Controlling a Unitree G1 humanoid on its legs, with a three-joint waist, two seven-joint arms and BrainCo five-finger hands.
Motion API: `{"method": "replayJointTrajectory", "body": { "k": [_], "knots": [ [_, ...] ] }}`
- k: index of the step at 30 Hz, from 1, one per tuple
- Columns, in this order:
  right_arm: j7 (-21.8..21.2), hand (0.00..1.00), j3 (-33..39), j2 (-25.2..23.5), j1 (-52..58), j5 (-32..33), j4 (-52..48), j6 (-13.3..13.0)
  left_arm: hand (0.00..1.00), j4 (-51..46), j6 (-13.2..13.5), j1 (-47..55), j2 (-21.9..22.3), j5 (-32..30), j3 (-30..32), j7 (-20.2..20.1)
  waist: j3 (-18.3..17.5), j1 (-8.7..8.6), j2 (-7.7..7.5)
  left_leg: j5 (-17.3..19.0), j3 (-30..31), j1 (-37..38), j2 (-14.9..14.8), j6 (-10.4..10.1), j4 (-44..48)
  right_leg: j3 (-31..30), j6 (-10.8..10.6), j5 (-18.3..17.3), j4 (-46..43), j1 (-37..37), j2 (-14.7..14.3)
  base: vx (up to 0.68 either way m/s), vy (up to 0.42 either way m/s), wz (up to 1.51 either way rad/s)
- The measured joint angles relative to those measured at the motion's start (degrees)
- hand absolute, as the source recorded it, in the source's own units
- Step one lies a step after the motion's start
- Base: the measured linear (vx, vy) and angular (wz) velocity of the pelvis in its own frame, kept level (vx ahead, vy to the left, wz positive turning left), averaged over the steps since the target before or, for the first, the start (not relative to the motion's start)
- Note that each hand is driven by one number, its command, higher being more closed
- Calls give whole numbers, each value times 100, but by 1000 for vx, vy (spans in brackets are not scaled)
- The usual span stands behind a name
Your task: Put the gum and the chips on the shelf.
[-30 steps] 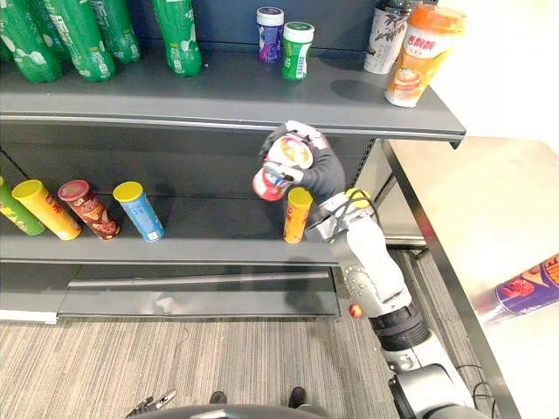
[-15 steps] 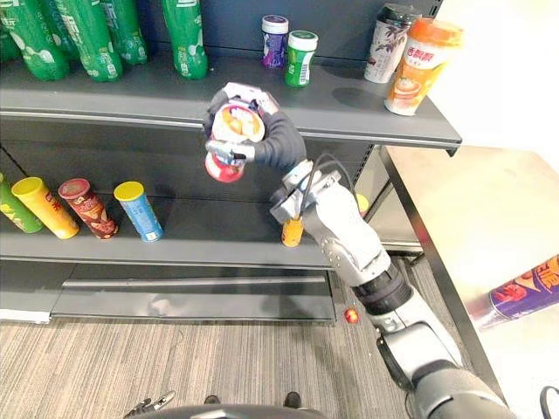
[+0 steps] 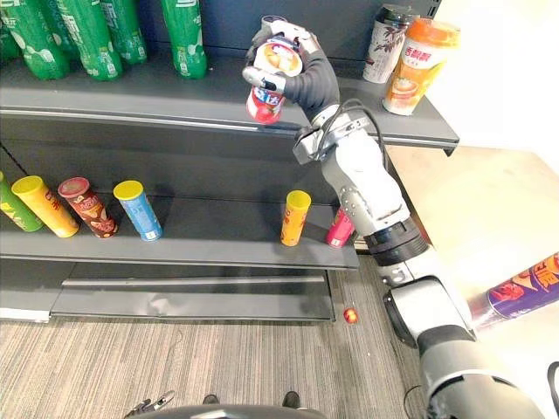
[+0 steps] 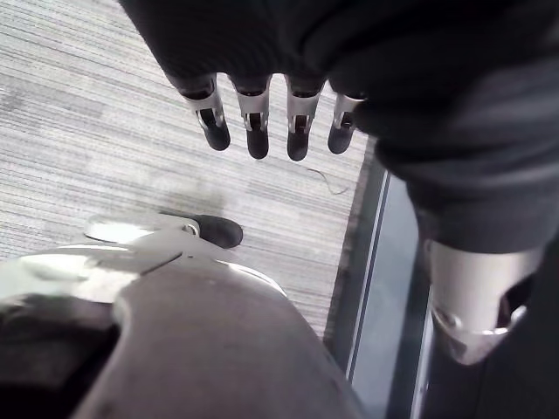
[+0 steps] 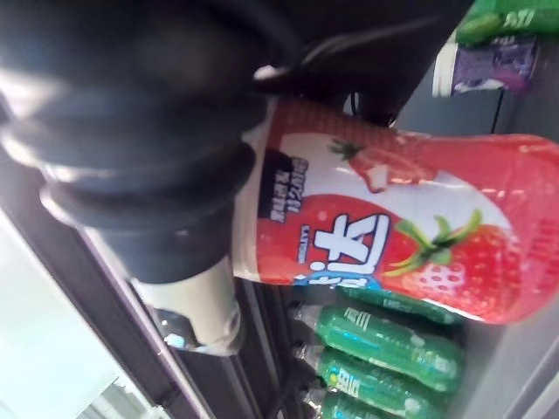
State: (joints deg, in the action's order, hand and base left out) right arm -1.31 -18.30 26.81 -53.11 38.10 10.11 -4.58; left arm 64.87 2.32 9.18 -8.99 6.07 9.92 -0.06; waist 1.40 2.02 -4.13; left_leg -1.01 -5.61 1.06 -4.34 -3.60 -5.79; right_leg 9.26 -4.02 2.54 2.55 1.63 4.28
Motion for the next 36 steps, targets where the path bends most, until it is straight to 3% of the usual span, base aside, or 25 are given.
{"method": "replayJointTrajectory", "body": {
  "k": [9,17,36],
  "knots": [
    [112,100,34,40,-583,-190,1187,307,0,-8,0,-58,-6,39,-50,-26,77,48,0,-37,-6,-52,-94,-60,-1,0,53,37,49,17,-103,-4,-2,0],
    [237,100,344,28,-1214,-446,2080,351,0,-112,3,-158,-5,53,-55,-22,297,143,-1,-64,15,-86,-130,-97,0,30,95,96,140,24,-145,-2,-4,0],
    [328,100,870,-112,-1507,-839,2691,478,0,-170,8,-271,0,56,-53,-10,498,209,6,-68,34,-94,-129,-100,0,48,95,95,144,25,-146,0,0,0]
  ]
}}
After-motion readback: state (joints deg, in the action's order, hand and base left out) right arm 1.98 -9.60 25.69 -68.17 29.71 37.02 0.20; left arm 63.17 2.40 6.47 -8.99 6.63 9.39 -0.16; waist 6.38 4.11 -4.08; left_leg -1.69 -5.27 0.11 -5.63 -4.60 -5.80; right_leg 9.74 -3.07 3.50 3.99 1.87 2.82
